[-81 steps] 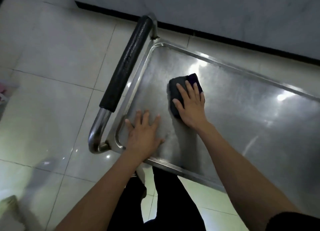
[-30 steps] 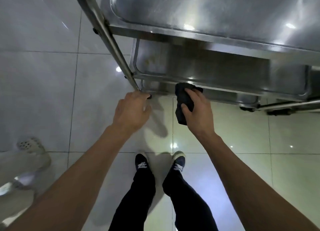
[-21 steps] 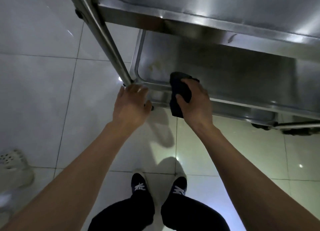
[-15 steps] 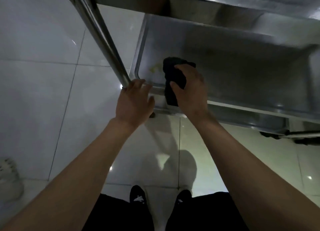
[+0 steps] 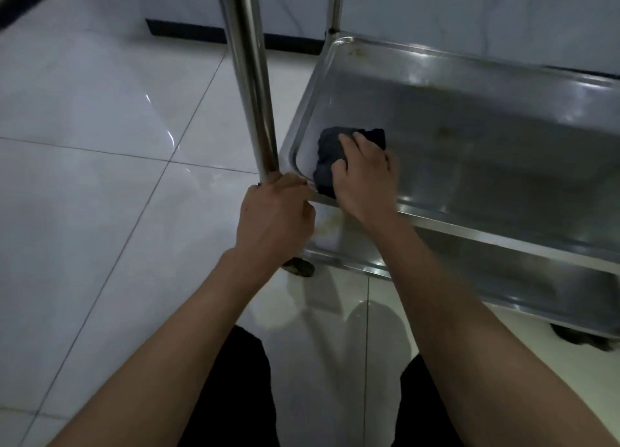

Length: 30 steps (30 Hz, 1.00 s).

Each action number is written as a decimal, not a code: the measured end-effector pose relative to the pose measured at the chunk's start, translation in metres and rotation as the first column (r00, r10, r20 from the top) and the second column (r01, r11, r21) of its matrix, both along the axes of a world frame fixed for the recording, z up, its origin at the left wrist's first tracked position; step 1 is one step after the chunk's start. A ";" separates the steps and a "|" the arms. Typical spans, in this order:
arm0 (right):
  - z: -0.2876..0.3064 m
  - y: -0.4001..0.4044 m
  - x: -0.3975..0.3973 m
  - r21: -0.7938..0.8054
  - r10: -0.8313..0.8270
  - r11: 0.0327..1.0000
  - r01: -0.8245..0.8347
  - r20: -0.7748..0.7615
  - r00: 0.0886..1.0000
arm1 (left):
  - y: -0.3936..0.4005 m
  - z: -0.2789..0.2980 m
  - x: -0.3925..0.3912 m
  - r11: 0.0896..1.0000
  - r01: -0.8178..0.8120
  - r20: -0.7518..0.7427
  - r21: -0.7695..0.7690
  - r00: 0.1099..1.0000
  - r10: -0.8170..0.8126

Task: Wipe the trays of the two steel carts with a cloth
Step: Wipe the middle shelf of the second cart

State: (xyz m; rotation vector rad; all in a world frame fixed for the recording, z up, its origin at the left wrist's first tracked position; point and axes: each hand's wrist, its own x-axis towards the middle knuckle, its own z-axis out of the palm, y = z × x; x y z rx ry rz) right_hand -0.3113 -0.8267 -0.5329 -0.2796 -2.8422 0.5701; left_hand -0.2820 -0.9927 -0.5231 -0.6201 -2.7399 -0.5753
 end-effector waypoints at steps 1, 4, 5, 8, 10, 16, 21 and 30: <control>0.000 0.002 0.000 0.015 0.021 1.000 -0.021 0.006 1.000 | -0.001 -0.001 0.000 1.000 0.003 -0.016 0.007 1.000 -0.003; 0.000 0.005 -0.003 0.026 0.088 0.996 -0.090 0.050 0.995 | -0.003 0.000 0.002 1.000 0.021 -0.001 -0.004 1.000 -0.021; 0.001 0.004 -0.006 0.021 0.110 0.994 -0.112 0.069 0.992 | -0.004 0.002 0.003 0.999 0.033 0.018 -0.010 0.999 -0.033; 0.006 -0.004 -0.021 0.009 0.170 0.985 -0.173 0.143 0.975 | -0.007 0.006 0.008 0.996 0.070 0.081 -0.055 0.995 -0.065; 0.009 -0.007 -0.030 -0.009 0.191 0.981 -0.193 0.182 0.964 | -0.010 0.006 0.009 0.995 0.075 0.108 -0.060 0.992 -0.069; 0.001 -0.003 -0.028 0.026 0.181 0.982 -0.188 0.174 0.968 | -0.005 0.000 0.013 0.997 0.023 0.142 -0.076 0.990 -0.012; 0.001 0.004 -0.019 0.032 0.170 0.984 -0.178 0.166 0.971 | -0.007 -0.007 0.019 0.995 0.016 0.089 -0.100 0.996 -0.007; 0.000 0.054 0.010 -0.011 0.101 0.995 -0.100 0.195 0.976 | 0.024 -0.001 0.024 0.979 0.088 0.006 -0.182 0.996 -0.089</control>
